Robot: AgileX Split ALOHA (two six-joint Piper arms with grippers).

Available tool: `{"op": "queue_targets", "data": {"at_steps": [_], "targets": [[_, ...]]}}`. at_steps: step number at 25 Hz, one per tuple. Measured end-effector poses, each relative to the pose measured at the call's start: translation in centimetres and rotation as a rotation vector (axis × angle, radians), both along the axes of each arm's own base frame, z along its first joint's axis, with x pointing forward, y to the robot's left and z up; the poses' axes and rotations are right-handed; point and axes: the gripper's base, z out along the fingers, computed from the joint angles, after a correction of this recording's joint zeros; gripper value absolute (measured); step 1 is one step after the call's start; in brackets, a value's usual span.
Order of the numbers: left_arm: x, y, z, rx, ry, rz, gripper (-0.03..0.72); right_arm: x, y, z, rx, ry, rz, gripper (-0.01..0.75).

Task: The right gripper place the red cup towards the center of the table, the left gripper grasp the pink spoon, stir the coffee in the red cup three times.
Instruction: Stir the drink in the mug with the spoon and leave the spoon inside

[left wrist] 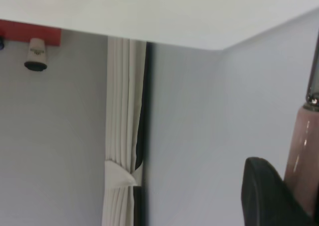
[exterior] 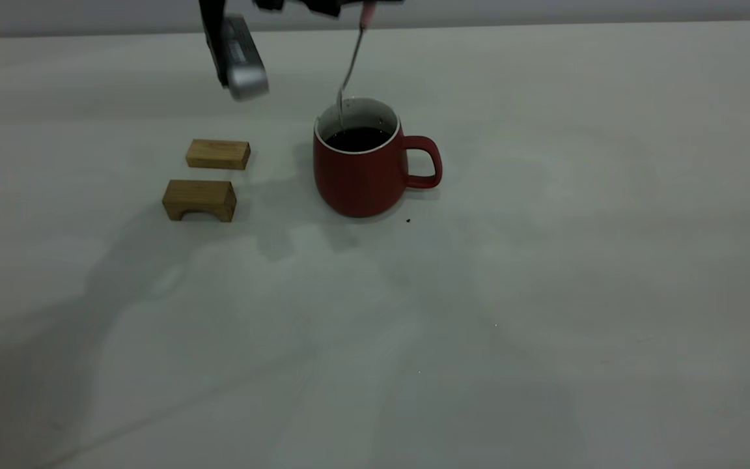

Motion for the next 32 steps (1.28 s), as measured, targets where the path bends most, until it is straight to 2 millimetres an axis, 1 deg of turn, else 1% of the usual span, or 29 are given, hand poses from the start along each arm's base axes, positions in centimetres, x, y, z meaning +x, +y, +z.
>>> {"op": "queue_targets", "data": {"at_steps": [5, 7, 9, 13, 16, 19, 22, 24, 27, 29, 32], "targets": [[2.0, -0.8, -2.7, 0.001, 0.010, -0.003, 0.147, 0.0, 0.0, 0.0, 0.001, 0.000, 0.000, 0.587], [2.4, -1.4, -3.6, -0.001, 0.014, -0.012, 0.147, 0.0, 0.0, 0.0, 0.001, 0.000, 0.000, 0.587], [2.3, -1.7, -4.4, -0.012, 0.034, -0.025, 0.147, 0.0, 0.0, 0.0, 0.001, 0.000, 0.000, 0.587], [1.5, -1.7, -5.1, -0.041, 0.102, -0.038, 0.147, 0.0, 0.0, 0.0, 0.001, 0.000, 0.000, 0.587], [1.3, -0.9, -5.6, -0.033, 0.122, -0.026, 0.147, 0.0, 0.0, 0.0, 0.001, 0.000, 0.000, 0.587], [2.1, 0.8, -5.9, -0.005, 0.091, 0.012, 0.147, 0.0, 0.0, 0.0, 0.001, 0.000, 0.000, 0.587], [2.9, 1.5, -5.9, 0.034, 0.039, 0.035, 0.147, 0.0, 0.0, 0.0, 0.001, 0.000, 0.000, 0.587], [3.7, 1.2, -5.6, 0.031, 0.007, 0.033, 0.147, 0.0, 0.0, 0.0, 0.001, 0.000, 0.000, 0.587], [4.1, -0.3, -5.6, 0.010, -0.020, -0.005, 0.147, 0.0, 0.0, 0.0, 0.001, 0.000, 0.000, 0.587], [3.8, -1.4, -5.8, -0.005, -0.014, -0.035, 0.147, 0.0, 0.0, 0.0, 0.001, 0.000, 0.000, 0.587], [2.9, -2.4, -6.1, -0.020, 0.022, -0.088, 0.147, 0.0, 0.0, 0.0, 0.001, 0.000, 0.000, 0.587]]}}
